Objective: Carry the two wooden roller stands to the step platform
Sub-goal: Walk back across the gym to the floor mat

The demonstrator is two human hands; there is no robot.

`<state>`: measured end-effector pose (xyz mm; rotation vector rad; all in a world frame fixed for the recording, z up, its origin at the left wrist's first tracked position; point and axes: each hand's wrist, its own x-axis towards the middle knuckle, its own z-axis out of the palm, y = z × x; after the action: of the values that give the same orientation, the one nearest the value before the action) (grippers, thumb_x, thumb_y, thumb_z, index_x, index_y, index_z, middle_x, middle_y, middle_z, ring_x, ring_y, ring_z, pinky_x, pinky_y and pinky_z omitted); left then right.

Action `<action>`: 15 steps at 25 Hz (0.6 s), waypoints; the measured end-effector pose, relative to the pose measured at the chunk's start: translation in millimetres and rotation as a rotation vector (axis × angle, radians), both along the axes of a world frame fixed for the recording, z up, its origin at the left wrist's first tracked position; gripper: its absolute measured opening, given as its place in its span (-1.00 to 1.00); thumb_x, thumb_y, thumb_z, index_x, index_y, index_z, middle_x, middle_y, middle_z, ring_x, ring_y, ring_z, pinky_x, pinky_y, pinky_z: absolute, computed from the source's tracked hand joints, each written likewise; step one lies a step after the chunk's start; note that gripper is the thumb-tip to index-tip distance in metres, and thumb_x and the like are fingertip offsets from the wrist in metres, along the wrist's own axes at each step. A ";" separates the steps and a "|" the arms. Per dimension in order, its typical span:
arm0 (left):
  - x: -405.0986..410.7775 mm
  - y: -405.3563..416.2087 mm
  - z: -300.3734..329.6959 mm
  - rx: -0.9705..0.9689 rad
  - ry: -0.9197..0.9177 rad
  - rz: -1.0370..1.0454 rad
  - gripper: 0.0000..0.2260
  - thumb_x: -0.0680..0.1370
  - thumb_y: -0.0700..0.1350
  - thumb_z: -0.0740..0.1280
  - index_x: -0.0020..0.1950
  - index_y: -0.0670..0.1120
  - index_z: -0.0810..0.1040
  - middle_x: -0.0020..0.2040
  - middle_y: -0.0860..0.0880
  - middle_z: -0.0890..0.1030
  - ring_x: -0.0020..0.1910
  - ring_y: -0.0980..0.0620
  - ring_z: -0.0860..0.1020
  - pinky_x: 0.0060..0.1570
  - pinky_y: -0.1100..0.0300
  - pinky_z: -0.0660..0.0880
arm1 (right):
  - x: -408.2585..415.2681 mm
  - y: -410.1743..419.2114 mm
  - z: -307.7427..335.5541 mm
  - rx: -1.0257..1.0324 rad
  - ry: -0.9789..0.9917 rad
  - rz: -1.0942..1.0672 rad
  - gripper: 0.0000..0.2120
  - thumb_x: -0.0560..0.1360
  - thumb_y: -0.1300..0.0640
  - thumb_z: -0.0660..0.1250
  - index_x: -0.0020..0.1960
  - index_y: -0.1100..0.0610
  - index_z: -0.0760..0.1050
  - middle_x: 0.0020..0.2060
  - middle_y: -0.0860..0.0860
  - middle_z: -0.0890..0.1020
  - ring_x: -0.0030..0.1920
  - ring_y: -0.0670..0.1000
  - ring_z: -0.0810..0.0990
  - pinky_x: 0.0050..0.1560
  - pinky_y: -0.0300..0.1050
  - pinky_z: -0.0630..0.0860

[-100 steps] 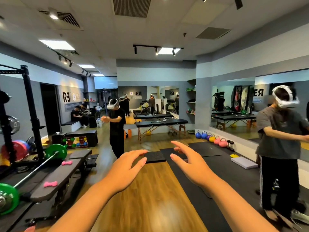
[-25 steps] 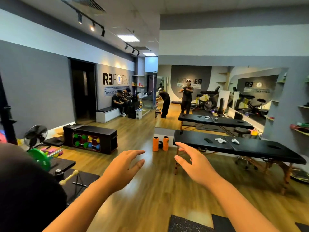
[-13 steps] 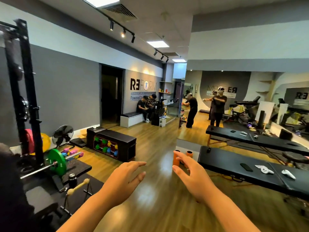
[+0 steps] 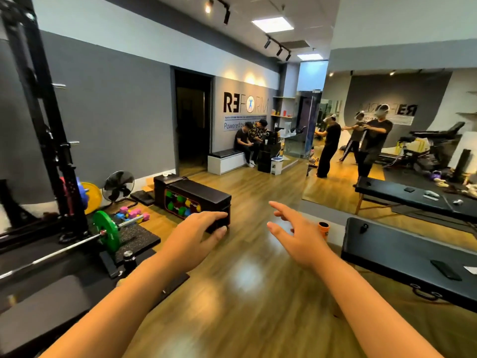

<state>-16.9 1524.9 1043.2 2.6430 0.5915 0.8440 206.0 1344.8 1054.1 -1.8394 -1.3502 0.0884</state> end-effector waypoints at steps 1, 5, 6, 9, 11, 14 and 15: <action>6.3 14.4 -2.5 0.003 -0.002 0.021 -0.59 0.67 0.16 0.23 0.52 0.15 0.42 0.41 0.15 0.54 0.40 0.13 0.45 0.30 0.20 0.39 | 12.6 20.5 -2.6 0.005 0.010 0.023 -0.51 0.62 -0.23 0.27 0.53 -0.35 0.28 0.29 -0.20 0.52 0.31 -0.17 0.45 0.30 -0.06 0.42; 34.7 78.5 -19.4 0.007 0.029 0.126 -0.59 0.68 0.17 0.21 0.53 0.14 0.41 0.41 0.12 0.55 0.36 0.10 0.48 0.25 0.15 0.45 | 61.8 125.1 -19.1 0.038 0.032 0.150 -0.52 0.63 -0.17 0.30 0.52 -0.33 0.32 0.29 -0.16 0.54 0.34 -0.13 0.47 0.28 -0.05 0.45; 41.3 96.2 -22.9 -0.001 0.031 0.164 -0.58 0.68 0.17 0.21 0.53 0.13 0.41 0.40 0.11 0.55 0.34 0.08 0.50 0.24 0.14 0.45 | 73.2 156.7 -23.0 0.037 0.042 0.196 -0.52 0.63 -0.16 0.30 0.52 -0.31 0.33 0.29 -0.14 0.54 0.33 -0.10 0.49 0.24 -0.06 0.46; 59.1 149.1 -26.2 -0.062 0.029 0.305 -0.58 0.68 0.14 0.22 0.52 0.07 0.43 0.37 0.06 0.58 0.31 0.05 0.53 0.28 0.01 0.50 | 101.5 243.6 -32.1 -0.001 0.069 0.351 -0.54 0.63 -0.11 0.33 0.50 -0.29 0.37 0.28 -0.09 0.56 0.31 -0.06 0.52 0.13 -0.16 0.46; 70.5 178.0 -23.0 -0.101 0.034 0.388 -0.59 0.68 0.12 0.23 0.52 0.07 0.44 0.33 0.06 0.60 0.25 0.05 0.56 0.24 -0.03 0.52 | 118.6 290.7 -32.2 -0.013 0.070 0.422 -0.54 0.62 -0.07 0.36 0.49 -0.28 0.38 0.29 -0.05 0.58 0.33 -0.02 0.53 0.23 -0.03 0.50; 91.3 218.2 -34.4 -0.133 0.017 0.534 -0.60 0.68 0.13 0.22 0.51 0.08 0.44 0.30 0.05 0.61 0.27 0.05 0.53 0.24 0.02 0.50 | 141.7 362.5 -32.4 -0.041 0.021 0.539 -0.50 0.61 -0.09 0.35 0.54 -0.23 0.37 0.33 -0.07 0.58 0.35 -0.03 0.51 0.34 0.14 0.49; 98.8 229.5 -41.6 -0.159 0.022 0.573 -0.59 0.68 0.14 0.22 0.52 0.10 0.43 0.33 0.07 0.60 0.31 0.05 0.50 0.24 0.07 0.48 | 148.9 383.4 -35.8 -0.052 0.020 0.568 -0.49 0.62 -0.09 0.35 0.54 -0.22 0.36 0.33 -0.08 0.57 0.35 -0.05 0.50 0.35 0.14 0.48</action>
<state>81.9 1754.3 1001.6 2.3609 1.3986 0.8642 355.0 1728.2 1018.3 -1.4391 -1.8323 0.4382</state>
